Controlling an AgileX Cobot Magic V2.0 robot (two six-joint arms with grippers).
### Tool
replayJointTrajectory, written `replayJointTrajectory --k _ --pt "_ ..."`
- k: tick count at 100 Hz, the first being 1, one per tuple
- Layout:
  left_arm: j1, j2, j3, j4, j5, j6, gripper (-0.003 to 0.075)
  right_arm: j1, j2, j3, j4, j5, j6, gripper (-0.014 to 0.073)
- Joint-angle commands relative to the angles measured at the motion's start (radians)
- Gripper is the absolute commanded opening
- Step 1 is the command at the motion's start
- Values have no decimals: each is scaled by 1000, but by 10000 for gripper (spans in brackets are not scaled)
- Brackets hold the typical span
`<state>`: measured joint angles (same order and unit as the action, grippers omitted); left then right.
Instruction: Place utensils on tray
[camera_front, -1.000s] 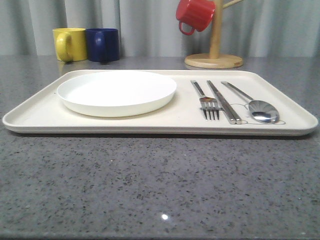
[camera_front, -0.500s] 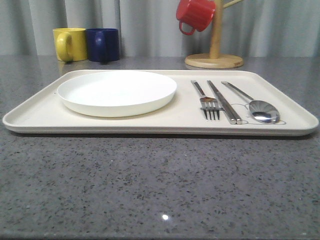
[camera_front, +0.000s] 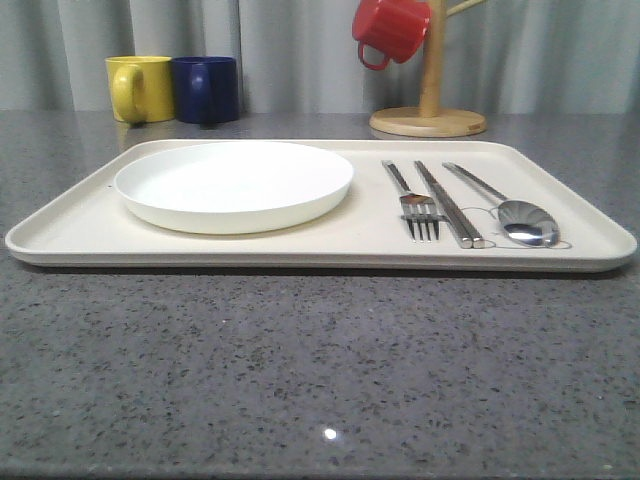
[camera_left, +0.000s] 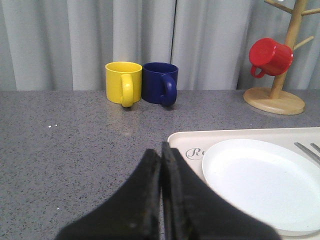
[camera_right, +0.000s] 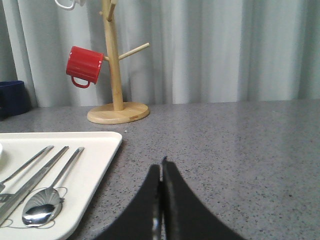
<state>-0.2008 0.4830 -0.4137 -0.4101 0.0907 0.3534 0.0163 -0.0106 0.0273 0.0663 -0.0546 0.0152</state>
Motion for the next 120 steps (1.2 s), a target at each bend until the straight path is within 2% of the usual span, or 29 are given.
replayJointTrajectory --k 1,54,68,88,120 --pt "-6 5 -28 -5 -70 -7 -18 -5 -22 -18 -8 -87 -9 -68" --pt "-6 5 -28 4 -77 -7 -18 -5 -22 -18 -8 -87 -9 -68" --pt "-6 5 -19 160 -77 -28 -18 -5 -22 -18 -8 -87 -9 -68" --pt "-2 -58 30 441 -77 -326 -18 -5 -22 -18 -8 -87 -9 -68" --pt "92 -268 191 481 -77 -353 -18 -5 -22 -18 -8 -87 -9 -68"
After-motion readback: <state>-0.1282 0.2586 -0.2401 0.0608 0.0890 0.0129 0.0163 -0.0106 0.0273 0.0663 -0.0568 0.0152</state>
